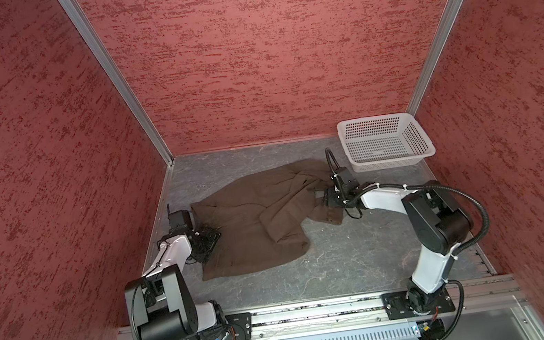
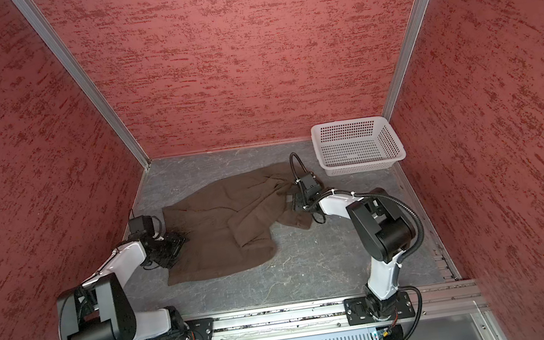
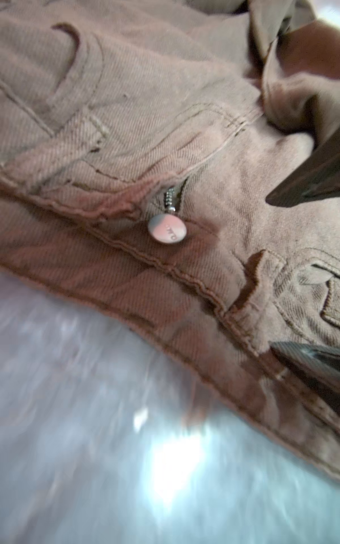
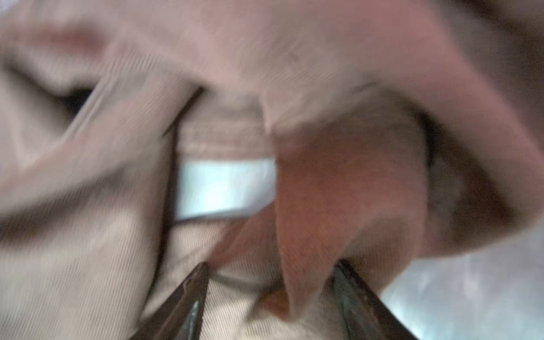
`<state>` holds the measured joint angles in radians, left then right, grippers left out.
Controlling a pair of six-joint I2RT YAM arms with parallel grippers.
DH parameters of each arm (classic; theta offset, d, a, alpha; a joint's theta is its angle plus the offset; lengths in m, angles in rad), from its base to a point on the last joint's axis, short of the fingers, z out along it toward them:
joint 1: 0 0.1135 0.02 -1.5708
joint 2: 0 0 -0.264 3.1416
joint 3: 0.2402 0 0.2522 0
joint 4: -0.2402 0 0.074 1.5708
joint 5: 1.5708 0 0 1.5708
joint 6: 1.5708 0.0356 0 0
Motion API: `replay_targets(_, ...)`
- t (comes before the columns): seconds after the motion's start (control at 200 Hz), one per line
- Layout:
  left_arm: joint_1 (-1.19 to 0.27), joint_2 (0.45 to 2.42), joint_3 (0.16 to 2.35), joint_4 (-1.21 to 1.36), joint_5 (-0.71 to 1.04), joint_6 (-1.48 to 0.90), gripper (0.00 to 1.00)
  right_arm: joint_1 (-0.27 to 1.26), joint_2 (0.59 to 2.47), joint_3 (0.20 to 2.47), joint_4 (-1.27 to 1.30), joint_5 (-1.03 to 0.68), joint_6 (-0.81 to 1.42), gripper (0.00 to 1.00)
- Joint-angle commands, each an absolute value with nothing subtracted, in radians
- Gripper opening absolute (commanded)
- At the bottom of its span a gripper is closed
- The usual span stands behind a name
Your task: Fold and stack the trousers
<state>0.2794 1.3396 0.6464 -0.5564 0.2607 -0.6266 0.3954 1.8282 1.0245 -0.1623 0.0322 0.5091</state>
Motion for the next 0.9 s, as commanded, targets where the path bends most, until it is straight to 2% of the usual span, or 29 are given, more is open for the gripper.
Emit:
replay_targets(0.0, 0.315, 1.297, 0.638, -0.628, 0.138, -0.623, 0.73, 0.382, 1.879, 1.104, -0.163, 0.054, 0.44, 0.69)
replay_targets(0.22, 0.363, 1.227, 0.625, -0.638, 0.126, -0.638, 0.73, 0.401, 1.76, 1.1, -0.133, -0.04, 0.446, 0.67)
replay_targets(0.406, 0.352, 1.253, 0.623, -0.605, 0.168, -0.654, 0.73, 0.51, 1.645, 1.019, -0.103, -0.038, 0.456, 0.73)
replay_targets(0.536, 0.331, 1.275, 0.621, -0.596, 0.183, -0.655, 0.73, 0.544, 1.691, 0.999, -0.018, -0.109, 0.501, 0.77)
replay_targets(0.746, 0.304, 1.278, 0.593, -0.571, 0.197, -0.672, 0.73, 0.546, 1.847, 1.06, 0.038, -0.196, 0.529, 0.77)
replay_targets(0.832, 0.302, 1.277, 0.578, -0.545, 0.219, -0.677, 0.73, 0.546, 1.882, 1.083, 0.061, -0.246, 0.545, 0.68)
replay_targets(0.872, 0.303, 1.279, 0.575, -0.536, 0.222, -0.68, 0.73, 0.545, 1.89, 1.088, 0.079, -0.265, 0.557, 0.55)
replay_targets(0.892, 0.302, 1.282, 0.574, -0.533, 0.222, -0.682, 0.73, 0.546, 1.891, 1.089, 0.085, -0.272, 0.562, 0.45)
